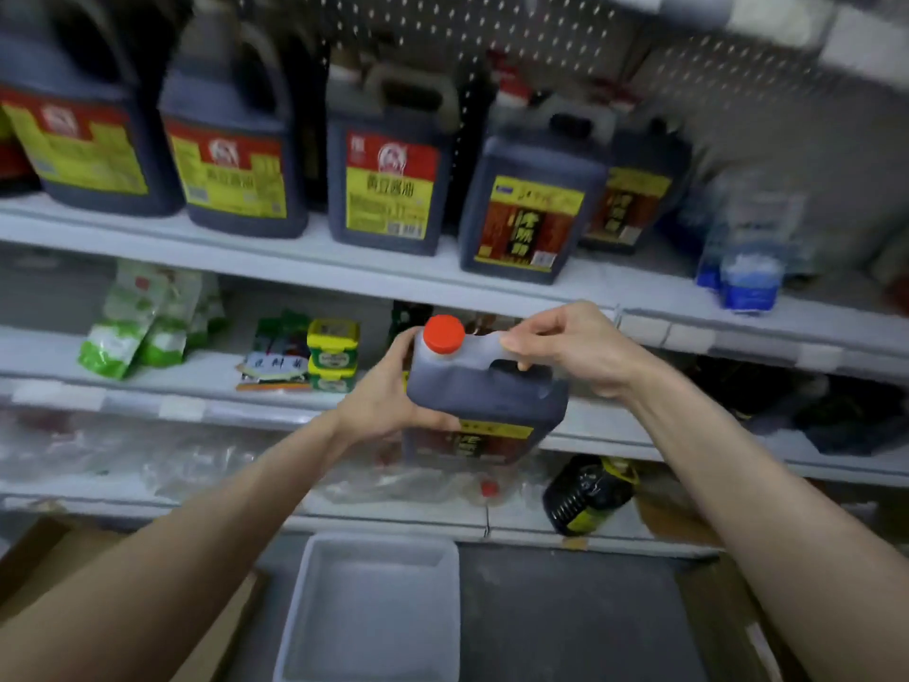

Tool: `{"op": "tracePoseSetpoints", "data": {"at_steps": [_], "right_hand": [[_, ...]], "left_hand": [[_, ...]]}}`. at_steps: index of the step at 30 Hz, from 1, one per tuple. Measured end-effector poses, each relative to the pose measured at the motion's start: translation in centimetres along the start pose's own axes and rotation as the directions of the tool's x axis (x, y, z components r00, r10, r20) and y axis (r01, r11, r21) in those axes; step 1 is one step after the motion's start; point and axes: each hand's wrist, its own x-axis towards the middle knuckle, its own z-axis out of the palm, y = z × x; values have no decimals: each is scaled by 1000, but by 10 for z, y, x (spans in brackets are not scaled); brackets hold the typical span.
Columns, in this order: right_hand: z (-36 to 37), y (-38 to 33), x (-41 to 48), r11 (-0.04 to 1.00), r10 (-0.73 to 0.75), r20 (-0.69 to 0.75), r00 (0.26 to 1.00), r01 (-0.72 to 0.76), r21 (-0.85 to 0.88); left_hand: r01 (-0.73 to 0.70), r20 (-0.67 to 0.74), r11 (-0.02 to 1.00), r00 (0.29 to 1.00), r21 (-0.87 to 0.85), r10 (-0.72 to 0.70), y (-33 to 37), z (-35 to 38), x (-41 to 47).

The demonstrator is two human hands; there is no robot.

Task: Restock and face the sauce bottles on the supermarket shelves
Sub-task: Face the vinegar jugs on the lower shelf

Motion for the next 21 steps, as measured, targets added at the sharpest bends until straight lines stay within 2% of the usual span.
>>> {"op": "tracePoseSetpoints", "data": {"at_steps": [5, 9, 21], "right_hand": [[-82, -56, -24, 995, -99, -138, 985, 96, -29], [-139, -69, -26, 989, -149, -202, 968, 148, -20], [-269, -19, 30, 982, -191, -295, 936, 185, -50]], "left_hand": [[-132, 5, 991, 991, 31, 131, 102, 2, 38], [-204, -15, 977, 979, 53, 205, 154, 18, 70], [-229, -82, 973, 970, -1, 229, 199, 109, 182]]}}
